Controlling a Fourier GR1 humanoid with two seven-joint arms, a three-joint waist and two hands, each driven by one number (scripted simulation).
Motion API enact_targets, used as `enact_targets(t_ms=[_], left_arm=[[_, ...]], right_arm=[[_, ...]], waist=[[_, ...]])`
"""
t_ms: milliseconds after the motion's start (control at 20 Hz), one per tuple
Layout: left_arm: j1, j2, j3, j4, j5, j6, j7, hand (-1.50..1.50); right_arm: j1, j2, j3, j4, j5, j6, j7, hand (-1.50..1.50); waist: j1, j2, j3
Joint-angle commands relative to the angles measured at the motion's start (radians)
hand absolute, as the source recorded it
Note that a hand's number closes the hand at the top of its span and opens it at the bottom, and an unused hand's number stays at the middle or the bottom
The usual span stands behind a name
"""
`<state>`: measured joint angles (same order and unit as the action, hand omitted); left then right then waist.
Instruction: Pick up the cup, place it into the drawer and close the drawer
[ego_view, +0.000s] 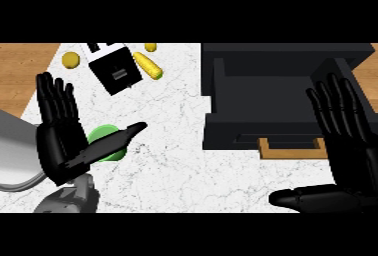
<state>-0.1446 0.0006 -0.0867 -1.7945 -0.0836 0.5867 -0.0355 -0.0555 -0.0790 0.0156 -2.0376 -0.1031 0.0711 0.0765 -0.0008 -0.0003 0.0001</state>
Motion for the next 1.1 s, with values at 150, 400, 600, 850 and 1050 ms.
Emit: enact_targets(t_ms=[150, 400, 600, 850, 1050], left_arm=[[-0.009, -0.001, -0.053, 0.044, -0.006, 0.098, 0.016, -1.50], [0.061, 0.007, -0.005, 0.057, 0.026, 0.049, 0.008, -1.50], [0.115, -0.001, -0.069, 0.141, 0.092, 0.129, -0.139, -1.50], [0.188, 0.000, 0.019, 0.151, 0.157, 0.040, -0.193, -1.50], [0.202, 0.006, 0.097, 0.246, 0.214, -0.043, -0.297, -1.50]], right_arm=[[0.014, -0.019, -0.054, -0.052, -0.053, 0.022, 0.035, -1.50], [-0.107, -0.018, -0.062, -0.016, -0.036, -0.021, 0.109, -1.50], [0.000, 0.031, 0.037, -0.044, 0.050, -0.019, 0.039, -1.50], [0.025, 0.015, -0.001, -0.067, 0.020, 0.001, 0.029, -1.50], [-0.081, -0.027, -0.057, -0.066, -0.049, 0.012, 0.142, -1.50]], waist=[[-0.002, -0.001, 0.000], [0.001, 0.000, 0.000], [-0.001, 0.000, 0.000], [0.000, 0.000, 0.000], [0.002, 0.000, -0.001]])
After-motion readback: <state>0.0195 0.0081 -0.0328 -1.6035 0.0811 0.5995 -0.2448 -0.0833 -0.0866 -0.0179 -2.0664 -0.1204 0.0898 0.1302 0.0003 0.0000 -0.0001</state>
